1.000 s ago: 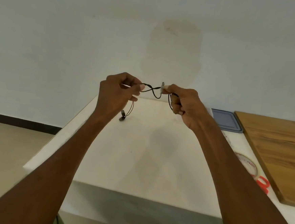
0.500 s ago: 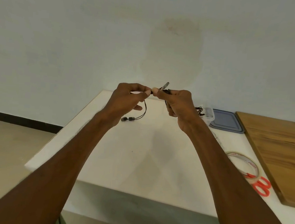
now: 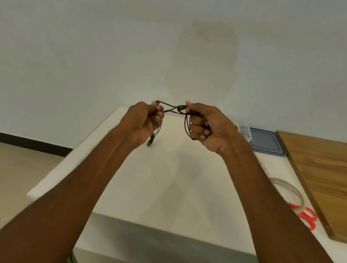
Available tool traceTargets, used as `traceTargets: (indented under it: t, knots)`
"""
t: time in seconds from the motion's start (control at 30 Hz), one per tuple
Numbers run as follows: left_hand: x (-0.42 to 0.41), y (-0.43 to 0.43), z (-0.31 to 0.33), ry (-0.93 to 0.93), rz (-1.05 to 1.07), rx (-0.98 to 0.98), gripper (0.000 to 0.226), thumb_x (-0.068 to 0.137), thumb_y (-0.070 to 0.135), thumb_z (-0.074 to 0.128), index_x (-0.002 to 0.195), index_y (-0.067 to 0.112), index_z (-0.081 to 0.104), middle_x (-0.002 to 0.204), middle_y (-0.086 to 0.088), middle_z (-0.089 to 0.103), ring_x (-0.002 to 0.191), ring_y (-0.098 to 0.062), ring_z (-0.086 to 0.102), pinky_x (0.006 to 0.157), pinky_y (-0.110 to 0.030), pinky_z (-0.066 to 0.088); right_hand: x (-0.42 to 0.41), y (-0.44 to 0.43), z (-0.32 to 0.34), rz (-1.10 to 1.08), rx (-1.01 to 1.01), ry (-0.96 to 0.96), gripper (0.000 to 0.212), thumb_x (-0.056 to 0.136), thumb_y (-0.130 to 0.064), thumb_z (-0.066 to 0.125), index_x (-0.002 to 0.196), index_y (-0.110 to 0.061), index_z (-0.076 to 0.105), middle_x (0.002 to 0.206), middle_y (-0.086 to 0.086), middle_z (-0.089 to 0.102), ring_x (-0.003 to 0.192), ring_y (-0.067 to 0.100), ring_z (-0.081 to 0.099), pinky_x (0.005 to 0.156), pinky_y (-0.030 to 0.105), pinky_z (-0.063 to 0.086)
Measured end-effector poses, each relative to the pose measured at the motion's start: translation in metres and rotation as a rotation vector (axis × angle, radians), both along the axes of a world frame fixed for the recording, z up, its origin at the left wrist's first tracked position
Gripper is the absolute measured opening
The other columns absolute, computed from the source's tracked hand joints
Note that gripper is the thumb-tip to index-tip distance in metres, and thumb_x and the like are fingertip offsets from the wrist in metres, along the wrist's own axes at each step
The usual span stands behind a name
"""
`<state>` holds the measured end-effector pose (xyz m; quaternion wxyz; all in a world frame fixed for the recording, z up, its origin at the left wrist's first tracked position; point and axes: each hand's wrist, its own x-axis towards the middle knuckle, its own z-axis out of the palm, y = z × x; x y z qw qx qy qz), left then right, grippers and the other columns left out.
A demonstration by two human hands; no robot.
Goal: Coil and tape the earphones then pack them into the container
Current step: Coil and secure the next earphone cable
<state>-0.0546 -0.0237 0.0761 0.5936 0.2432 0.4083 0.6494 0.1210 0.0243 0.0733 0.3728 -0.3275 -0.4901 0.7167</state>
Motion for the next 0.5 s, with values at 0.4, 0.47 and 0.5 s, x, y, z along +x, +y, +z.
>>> traceTargets:
  t: [0.4,0.47,0.5]
  knots:
    - [-0.002,-0.004,-0.021,1.099,-0.274,0.104,0.035,0.095,0.045,0.059,0.089,0.015,0.075,0.075,0.001,0.067,0.066,-0.013,0.069,0.055,-0.024,0.054,0.008,-0.001,-0.001,-0.094,0.029,-0.224,0.035,0.081,-0.041,0.076,0.074,-0.009,0.063,0.045,-0.006,0.023,0.038,0.01,0.015,0.039,0.023,0.016]
    - [-0.007,-0.004,-0.017,1.041,-0.221,0.097,0.034,0.092,0.045,0.063,0.084,0.015,0.075,0.069,0.009,0.07,0.068,-0.015,0.07,0.055,-0.022,0.054,0.011,-0.001,-0.002,-0.191,0.071,-0.309,0.044,0.076,-0.043,0.08,0.084,-0.001,0.068,0.045,-0.005,0.022,0.037,0.01,0.015,0.039,0.022,0.016]
    - [-0.008,-0.003,-0.016,1.044,-0.184,0.094,0.034,0.091,0.045,0.064,0.084,0.014,0.074,0.064,0.011,0.069,0.067,-0.015,0.071,0.054,-0.022,0.054,0.01,-0.002,-0.003,-0.243,0.095,-0.34,0.049,0.073,-0.043,0.082,0.087,0.002,0.069,0.045,-0.004,0.022,0.036,0.01,0.015,0.039,0.021,0.016]
